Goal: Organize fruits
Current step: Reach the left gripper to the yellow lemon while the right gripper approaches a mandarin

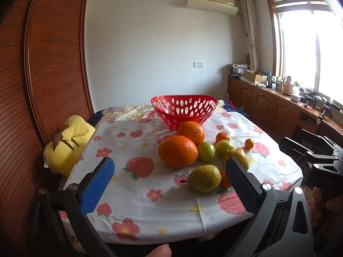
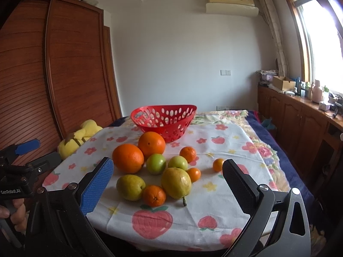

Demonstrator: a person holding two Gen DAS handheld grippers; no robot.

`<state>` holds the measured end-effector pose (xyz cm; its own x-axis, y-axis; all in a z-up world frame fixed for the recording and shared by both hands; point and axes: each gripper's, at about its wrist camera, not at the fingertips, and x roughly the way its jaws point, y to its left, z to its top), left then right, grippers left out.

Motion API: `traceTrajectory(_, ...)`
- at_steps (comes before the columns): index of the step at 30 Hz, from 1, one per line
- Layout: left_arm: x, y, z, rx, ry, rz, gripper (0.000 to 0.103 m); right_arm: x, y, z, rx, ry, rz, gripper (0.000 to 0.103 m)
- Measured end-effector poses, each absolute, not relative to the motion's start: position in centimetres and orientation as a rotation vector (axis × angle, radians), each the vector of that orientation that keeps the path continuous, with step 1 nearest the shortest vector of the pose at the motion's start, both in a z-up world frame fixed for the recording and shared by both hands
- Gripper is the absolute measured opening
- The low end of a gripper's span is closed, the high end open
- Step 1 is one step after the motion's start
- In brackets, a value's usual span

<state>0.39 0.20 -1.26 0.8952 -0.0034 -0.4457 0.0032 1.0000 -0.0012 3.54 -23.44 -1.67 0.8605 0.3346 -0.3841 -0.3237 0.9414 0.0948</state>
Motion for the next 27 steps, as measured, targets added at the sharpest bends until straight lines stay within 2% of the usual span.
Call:
traceTrajectory(16,4.0,1.2,-6.5,-0.038,0.565,-0.057,0.103,7.2,-22.3,-6.4,-0.032,0.507,0.402,0.101)
traceTrajectory(19,4.9,0.9,-7.0,-0.037,0.581,-0.082,0.102,8.0,-22.1,-7.4,-0.034,0.54,0.42,0.096)
traceTrajectory(27,7.6,-0.9,-8.6,-0.025,0.633,-0.18,0.098,9.1,-20.9,-8.9,-0.061,0.587,0.479,0.075)
